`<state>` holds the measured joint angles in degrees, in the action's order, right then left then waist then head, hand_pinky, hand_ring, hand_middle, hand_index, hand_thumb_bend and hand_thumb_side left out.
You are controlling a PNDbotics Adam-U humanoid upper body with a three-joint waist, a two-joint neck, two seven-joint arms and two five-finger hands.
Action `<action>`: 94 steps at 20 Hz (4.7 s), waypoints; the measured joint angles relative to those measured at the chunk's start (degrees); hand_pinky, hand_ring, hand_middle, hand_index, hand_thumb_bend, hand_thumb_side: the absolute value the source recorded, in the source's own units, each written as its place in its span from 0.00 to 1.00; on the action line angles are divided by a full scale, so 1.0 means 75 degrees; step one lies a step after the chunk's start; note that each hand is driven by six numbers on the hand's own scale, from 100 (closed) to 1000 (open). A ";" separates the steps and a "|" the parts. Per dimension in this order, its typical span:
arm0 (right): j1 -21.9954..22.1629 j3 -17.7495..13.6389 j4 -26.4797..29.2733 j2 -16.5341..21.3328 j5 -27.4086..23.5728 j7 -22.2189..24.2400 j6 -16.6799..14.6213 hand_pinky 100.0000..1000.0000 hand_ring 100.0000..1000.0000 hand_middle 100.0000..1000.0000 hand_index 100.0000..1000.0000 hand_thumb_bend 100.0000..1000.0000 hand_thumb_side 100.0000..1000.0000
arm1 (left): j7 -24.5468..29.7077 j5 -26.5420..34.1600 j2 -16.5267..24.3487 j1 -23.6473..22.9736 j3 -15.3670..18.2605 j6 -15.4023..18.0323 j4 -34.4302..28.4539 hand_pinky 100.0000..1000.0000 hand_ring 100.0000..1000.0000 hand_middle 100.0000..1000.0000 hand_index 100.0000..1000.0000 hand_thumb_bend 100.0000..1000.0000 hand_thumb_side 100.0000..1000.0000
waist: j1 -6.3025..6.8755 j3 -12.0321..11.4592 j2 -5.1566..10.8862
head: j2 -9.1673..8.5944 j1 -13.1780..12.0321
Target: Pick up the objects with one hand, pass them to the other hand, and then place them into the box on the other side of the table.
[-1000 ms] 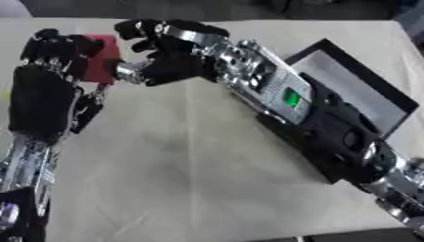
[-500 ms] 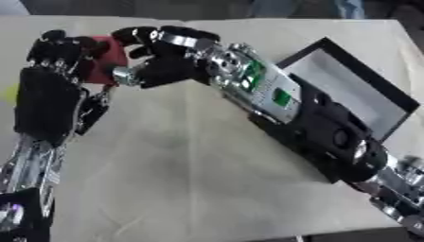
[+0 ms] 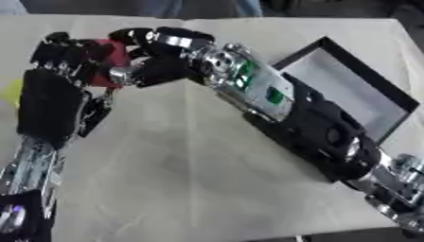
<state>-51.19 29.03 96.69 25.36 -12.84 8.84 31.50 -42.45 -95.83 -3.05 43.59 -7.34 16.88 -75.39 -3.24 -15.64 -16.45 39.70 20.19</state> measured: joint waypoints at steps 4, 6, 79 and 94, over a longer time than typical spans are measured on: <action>-0.0007 -0.0003 -0.0088 0.0000 -0.0077 -0.0064 -0.0048 1.00 1.00 1.00 1.00 0.17 0.34 | -0.0064 0.0000 0.0000 0.0000 0.0000 0.0007 0.0021 0.69 0.54 0.46 0.49 0.11 0.00 | -0.0001 -0.0001 -0.0009 | 0.0000 0.0021; -0.0005 -0.0004 -0.0091 0.0002 -0.0081 -0.0115 -0.0098 1.00 1.00 1.00 1.00 0.18 0.29 | -0.0095 0.0000 0.0000 0.0000 -0.0008 -0.0015 0.0042 0.69 0.54 0.46 0.49 0.11 0.00 | -0.0001 -0.0001 -0.0009 | 0.0000 0.0024; 0.3861 -0.2962 0.2138 0.3401 -0.2892 -0.1875 -0.0652 0.91 0.74 0.47 0.75 0.03 0.00 | 0.3548 0.6358 0.3229 -0.0845 0.1421 -0.0725 -0.0206 0.72 0.67 0.68 0.80 0.26 0.27 | 0.0186 0.0417 0.0331 | 0.0321 0.0738; 0.5722 -0.3913 0.1421 0.3743 -0.0379 -0.1416 -0.1590 0.88 0.74 0.52 0.77 0.13 0.00 | 0.5277 1.0236 0.4910 -0.0825 0.2674 -0.2693 -0.0428 0.71 0.66 0.67 0.81 0.19 0.37 | 0.0254 0.0366 0.0190 | 0.0067 0.0871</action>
<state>-8.27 -0.32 107.35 53.43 -15.68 -1.78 19.58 -2.87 -19.06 33.77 37.40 12.71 -3.32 -78.61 -1.33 -12.89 -15.03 40.20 26.73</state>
